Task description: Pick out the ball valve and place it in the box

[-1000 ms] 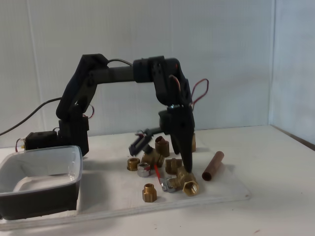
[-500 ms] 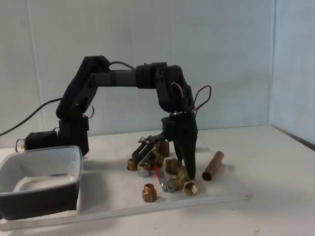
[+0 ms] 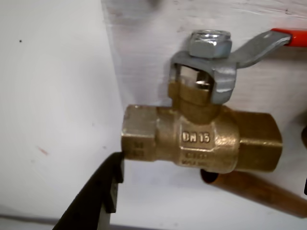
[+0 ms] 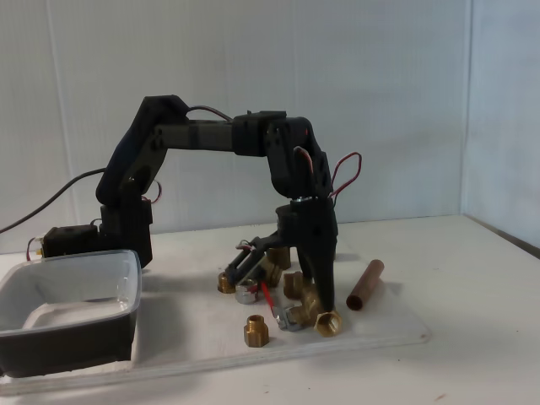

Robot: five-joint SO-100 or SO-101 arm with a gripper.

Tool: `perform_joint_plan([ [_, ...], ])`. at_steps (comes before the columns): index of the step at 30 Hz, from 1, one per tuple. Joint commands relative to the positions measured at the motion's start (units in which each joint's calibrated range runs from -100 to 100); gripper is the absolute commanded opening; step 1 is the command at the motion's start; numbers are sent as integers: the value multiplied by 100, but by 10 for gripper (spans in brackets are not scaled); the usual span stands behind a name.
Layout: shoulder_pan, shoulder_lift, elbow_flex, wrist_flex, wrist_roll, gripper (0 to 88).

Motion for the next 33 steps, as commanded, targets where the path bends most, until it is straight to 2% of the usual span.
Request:
perform_joint_plan([
  [1, 58, -82, -65, -98, -35, 398],
  [8, 228, -166, -237, -55, -35, 402],
  [12, 368, -158, -850, 427, -40, 410],
  [18, 442, -90, -1645, 1082, -56, 535],
  [28, 405, 207, -1753, 1039, -97, 512],
  [33, 346, 631, -1717, 247, -325, 512],
])
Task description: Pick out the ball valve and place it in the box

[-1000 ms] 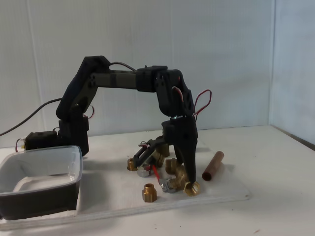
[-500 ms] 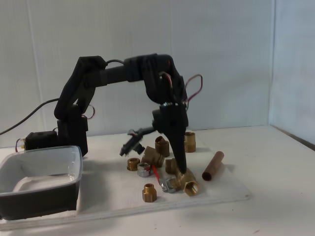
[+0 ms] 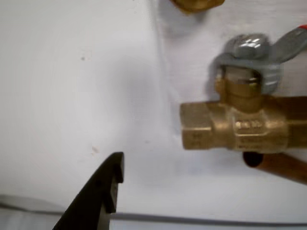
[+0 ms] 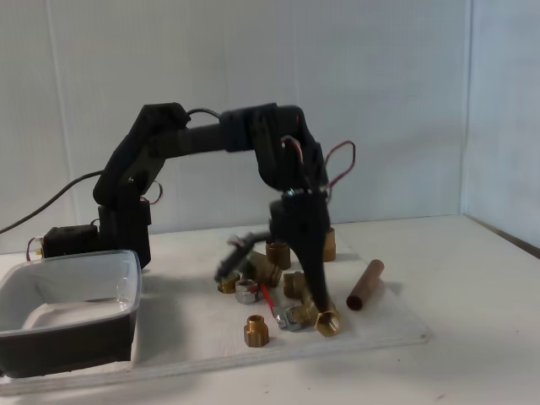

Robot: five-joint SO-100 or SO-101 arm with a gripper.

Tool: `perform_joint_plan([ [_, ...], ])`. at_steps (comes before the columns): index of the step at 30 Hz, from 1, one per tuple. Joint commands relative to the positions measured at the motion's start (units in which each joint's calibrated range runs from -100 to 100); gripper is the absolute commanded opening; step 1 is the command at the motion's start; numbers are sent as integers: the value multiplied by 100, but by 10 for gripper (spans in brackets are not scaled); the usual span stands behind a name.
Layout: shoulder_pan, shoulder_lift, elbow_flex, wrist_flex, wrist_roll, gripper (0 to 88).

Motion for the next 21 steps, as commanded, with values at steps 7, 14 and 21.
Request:
perform_joint_plan([
  [7, -69, 309, -264, -596, -129, 512],
  [14, -77, 317, -192, -545, -129, 512],
  [21, -77, 326, -192, -536, -92, 516],
])
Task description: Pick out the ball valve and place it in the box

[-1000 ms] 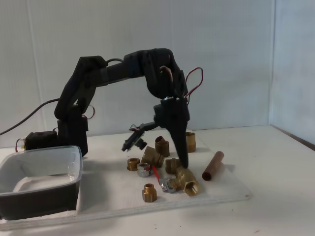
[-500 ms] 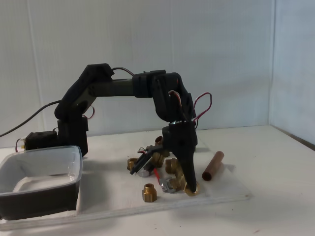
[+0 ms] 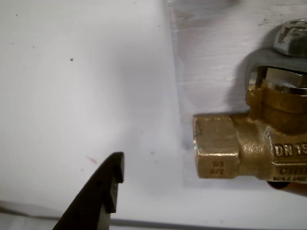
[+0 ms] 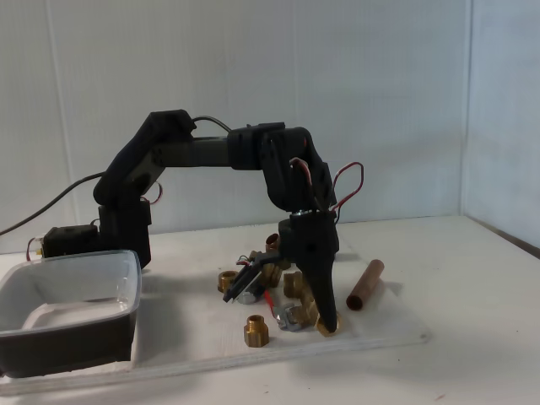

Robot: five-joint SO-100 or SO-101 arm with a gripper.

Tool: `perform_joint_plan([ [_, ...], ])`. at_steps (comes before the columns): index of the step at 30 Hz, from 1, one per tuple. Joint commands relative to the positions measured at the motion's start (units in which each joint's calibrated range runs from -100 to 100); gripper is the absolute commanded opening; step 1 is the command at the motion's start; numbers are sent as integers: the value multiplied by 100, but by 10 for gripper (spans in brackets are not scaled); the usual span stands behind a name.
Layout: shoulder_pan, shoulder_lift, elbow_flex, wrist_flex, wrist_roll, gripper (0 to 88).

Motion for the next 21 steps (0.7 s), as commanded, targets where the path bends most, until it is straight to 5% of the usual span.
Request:
perform_joint_plan([
  [1, -47, -72, -183, 6, 16, 518],
  [21, -180, -81, 241, 6, 187, 518],
])
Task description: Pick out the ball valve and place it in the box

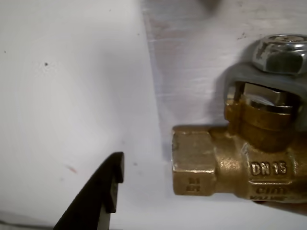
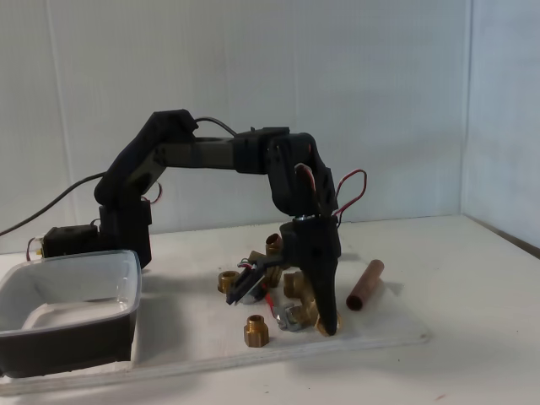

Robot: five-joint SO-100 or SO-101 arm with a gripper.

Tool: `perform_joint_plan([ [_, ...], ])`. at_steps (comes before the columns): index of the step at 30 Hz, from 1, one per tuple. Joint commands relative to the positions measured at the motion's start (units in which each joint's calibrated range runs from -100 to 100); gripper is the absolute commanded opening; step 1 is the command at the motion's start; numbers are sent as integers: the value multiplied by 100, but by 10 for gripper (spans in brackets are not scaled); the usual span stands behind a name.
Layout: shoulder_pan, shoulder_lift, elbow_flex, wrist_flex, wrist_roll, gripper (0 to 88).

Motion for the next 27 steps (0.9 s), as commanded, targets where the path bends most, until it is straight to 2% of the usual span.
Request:
perform_joint_plan([
  [1, -54, -81, -13, 6, 73, 518],
  [23, -106, -72, 276, -46, 192, 518],
  [27, -157, -72, 285, 14, 332, 516],
])
